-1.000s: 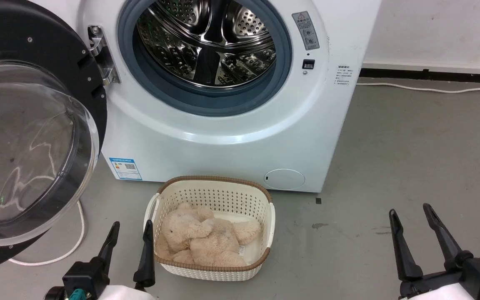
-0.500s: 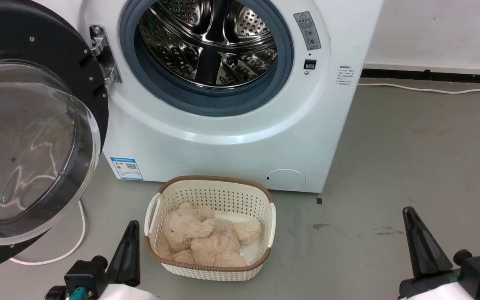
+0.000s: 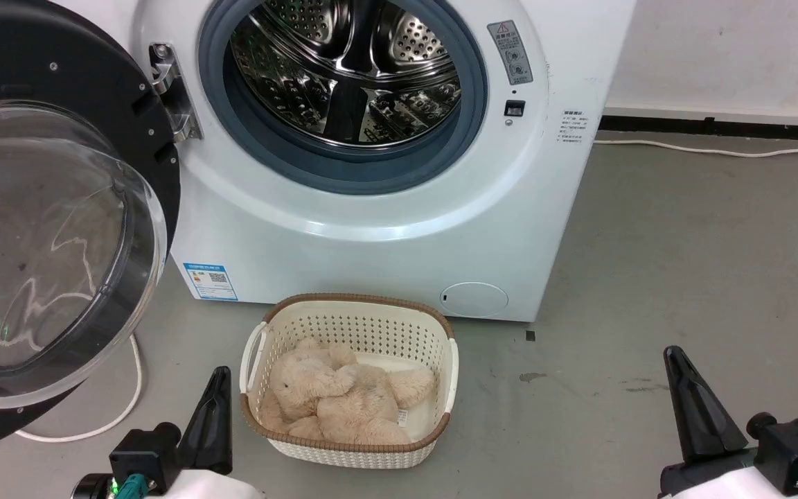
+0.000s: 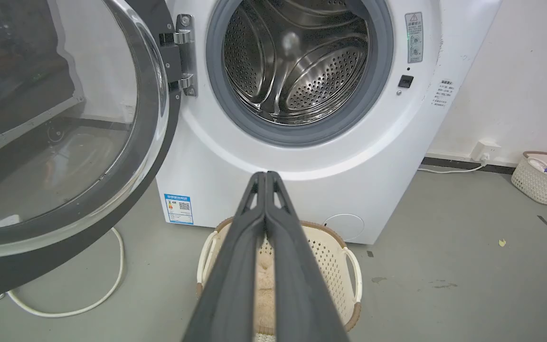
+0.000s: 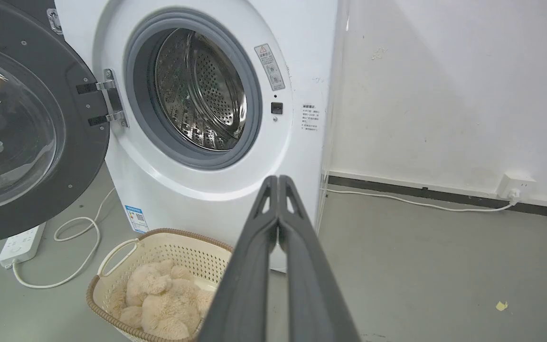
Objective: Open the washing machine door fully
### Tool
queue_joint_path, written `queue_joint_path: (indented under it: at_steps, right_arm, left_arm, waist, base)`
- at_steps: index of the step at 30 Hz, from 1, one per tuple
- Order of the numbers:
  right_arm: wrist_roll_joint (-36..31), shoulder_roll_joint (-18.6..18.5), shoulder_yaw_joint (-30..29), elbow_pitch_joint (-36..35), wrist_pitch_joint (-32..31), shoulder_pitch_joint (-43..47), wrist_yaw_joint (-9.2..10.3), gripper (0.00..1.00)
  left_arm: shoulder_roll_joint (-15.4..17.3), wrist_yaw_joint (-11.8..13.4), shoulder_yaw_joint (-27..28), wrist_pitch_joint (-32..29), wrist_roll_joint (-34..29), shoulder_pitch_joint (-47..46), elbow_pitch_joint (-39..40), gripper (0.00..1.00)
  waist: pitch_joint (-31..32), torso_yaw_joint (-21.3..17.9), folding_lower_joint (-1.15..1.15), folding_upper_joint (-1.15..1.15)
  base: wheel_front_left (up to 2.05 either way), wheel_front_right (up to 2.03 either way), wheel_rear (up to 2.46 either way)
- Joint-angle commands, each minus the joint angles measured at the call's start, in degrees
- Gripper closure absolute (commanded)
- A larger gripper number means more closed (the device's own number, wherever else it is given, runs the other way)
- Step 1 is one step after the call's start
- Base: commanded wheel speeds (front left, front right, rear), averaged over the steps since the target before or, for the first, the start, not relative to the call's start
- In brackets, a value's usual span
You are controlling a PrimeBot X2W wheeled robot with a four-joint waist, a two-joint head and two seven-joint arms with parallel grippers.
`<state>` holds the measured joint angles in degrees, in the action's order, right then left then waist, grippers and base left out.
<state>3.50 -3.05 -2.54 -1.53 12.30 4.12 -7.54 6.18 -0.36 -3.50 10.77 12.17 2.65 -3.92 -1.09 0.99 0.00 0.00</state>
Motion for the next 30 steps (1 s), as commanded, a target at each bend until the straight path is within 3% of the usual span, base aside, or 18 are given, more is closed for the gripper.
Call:
queue_joint_path:
  at_steps: [1,30]
  right_arm:
    - [-0.5,0.0,0.1,0.2,-0.3,-0.7,0.01,1.00]
    - [-1.3,0.1,0.8,0.6,-3.7,-1.6,0.02,1.00]
  left_arm:
    - [-0.2,0.1,0.1,-0.3,-0.6,-0.4,0.4,1.00]
    - [-1.1,0.1,1.1,-3.3,-3.9,-1.1,1.4,1.00]
  waist:
    - [0.0,0.0,0.00,0.00]
    - [0.3,-0.3,0.00,0.00]
  base:
    - [0.00,0.00,0.00]
    - [0.00,0.00,0.00]
